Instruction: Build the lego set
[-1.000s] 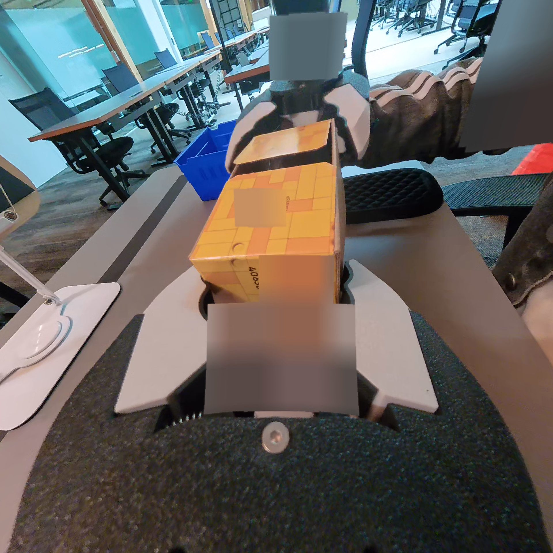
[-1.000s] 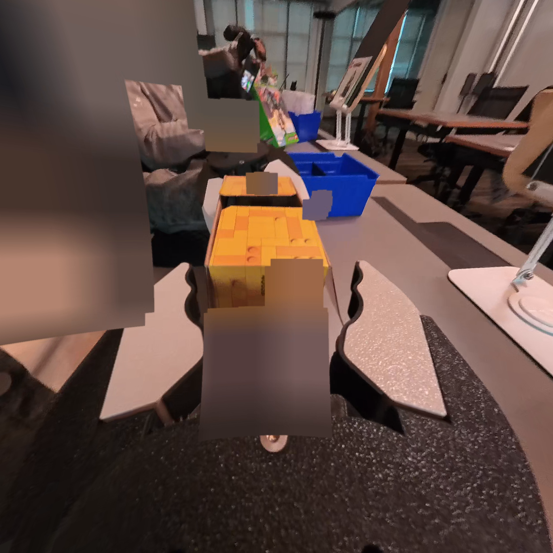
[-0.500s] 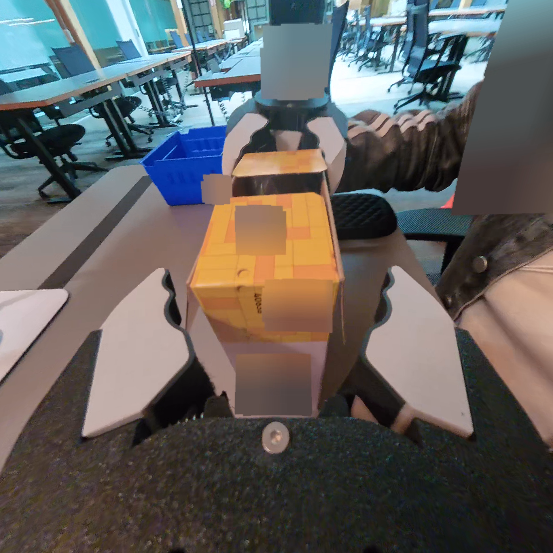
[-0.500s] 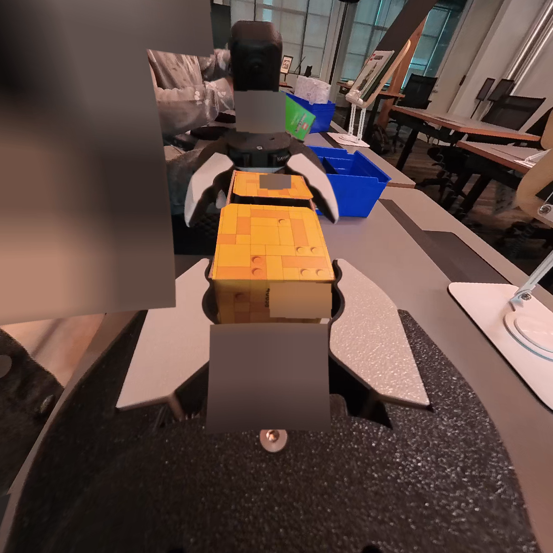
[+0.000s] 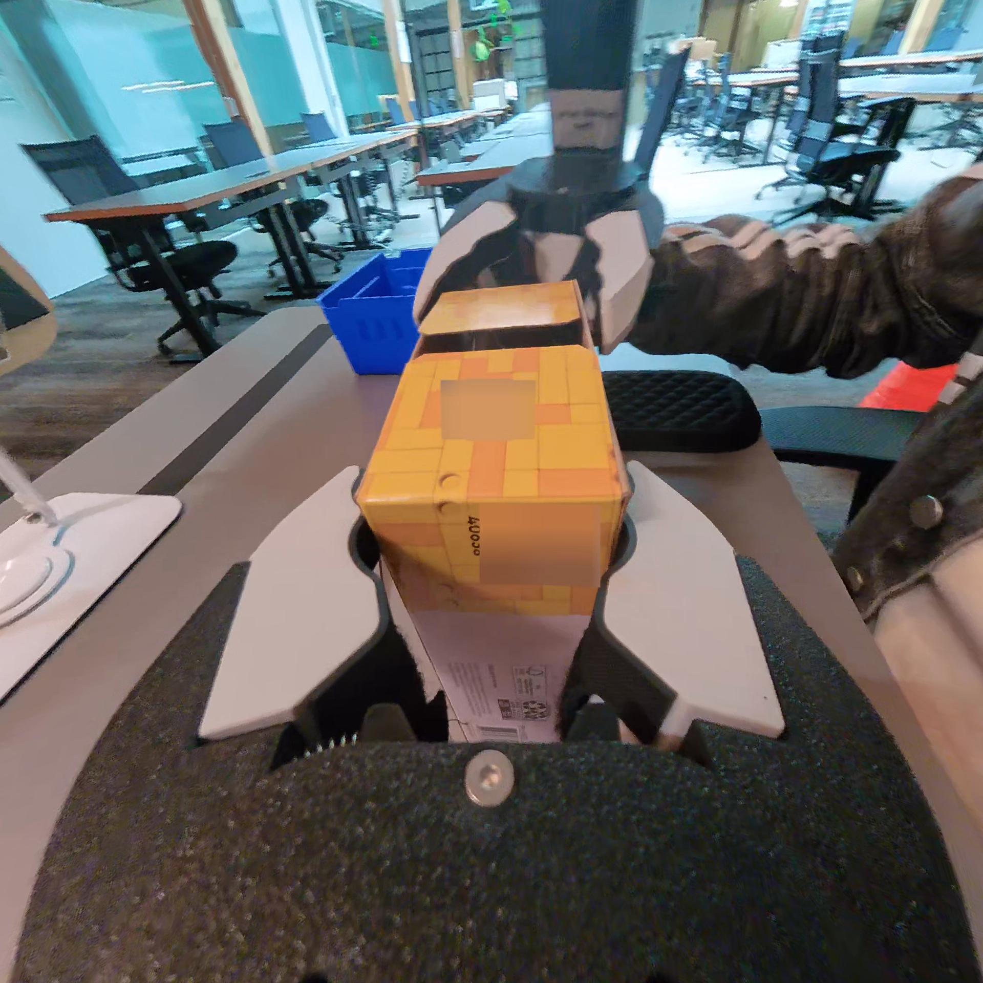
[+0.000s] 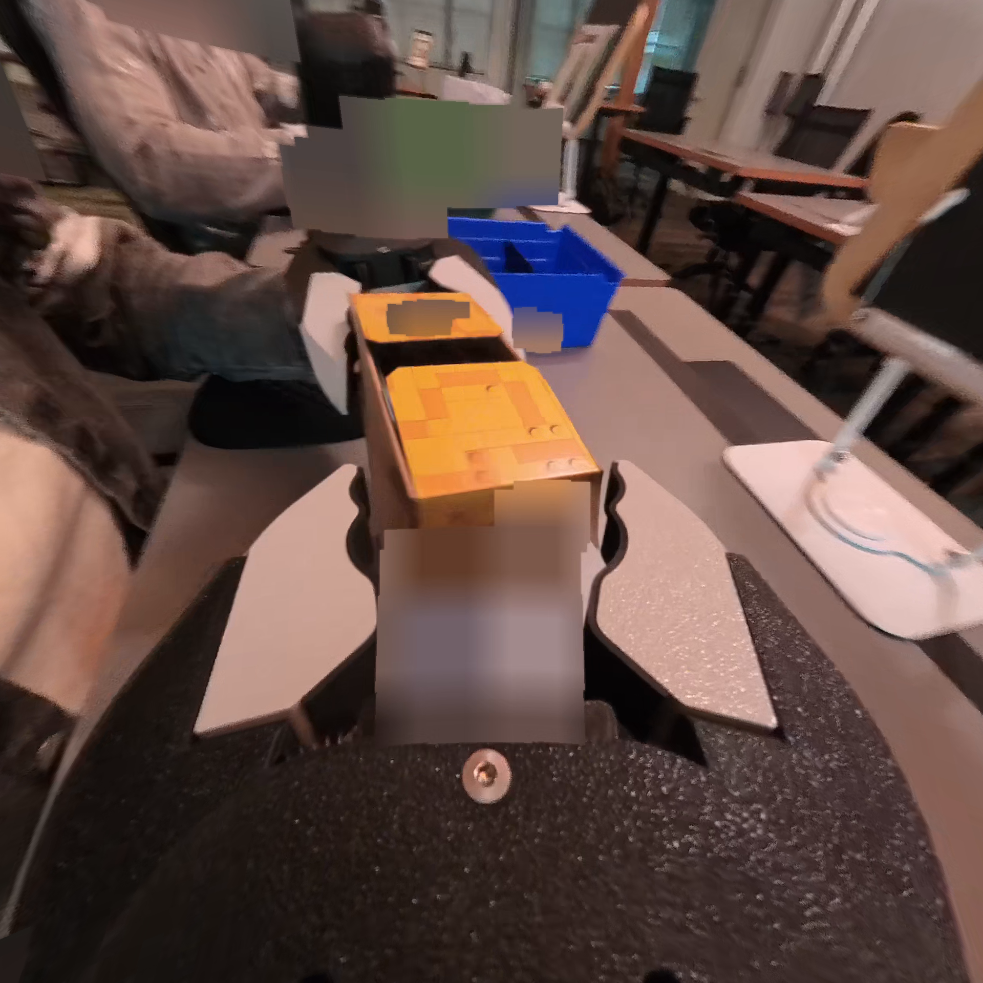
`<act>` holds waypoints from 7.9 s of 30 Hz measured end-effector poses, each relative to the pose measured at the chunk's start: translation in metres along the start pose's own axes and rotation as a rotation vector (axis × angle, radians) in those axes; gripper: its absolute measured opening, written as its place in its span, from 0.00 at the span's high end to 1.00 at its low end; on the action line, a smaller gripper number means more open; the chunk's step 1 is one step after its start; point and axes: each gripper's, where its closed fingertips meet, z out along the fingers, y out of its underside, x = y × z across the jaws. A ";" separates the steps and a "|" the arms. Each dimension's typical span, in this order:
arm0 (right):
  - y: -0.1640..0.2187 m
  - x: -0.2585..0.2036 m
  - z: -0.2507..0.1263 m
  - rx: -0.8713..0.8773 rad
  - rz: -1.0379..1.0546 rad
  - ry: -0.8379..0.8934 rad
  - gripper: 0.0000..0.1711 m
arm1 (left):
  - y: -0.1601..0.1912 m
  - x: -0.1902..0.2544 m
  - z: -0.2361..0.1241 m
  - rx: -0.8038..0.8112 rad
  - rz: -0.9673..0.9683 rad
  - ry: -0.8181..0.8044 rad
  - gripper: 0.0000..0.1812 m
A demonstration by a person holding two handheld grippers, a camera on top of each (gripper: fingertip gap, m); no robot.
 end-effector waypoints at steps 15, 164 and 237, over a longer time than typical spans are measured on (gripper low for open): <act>-0.032 -0.025 0.014 -0.296 -0.299 0.369 0.89 | -0.001 0.002 0.000 -0.042 0.025 -0.188 0.52; -0.014 -0.026 -0.028 -0.302 -0.282 -0.137 0.53 | -0.004 0.008 -0.017 0.136 0.028 0.268 0.51; 0.011 -0.028 0.016 0.026 -0.028 -0.102 0.52 | -0.045 0.001 -0.069 -1.200 0.318 0.308 0.95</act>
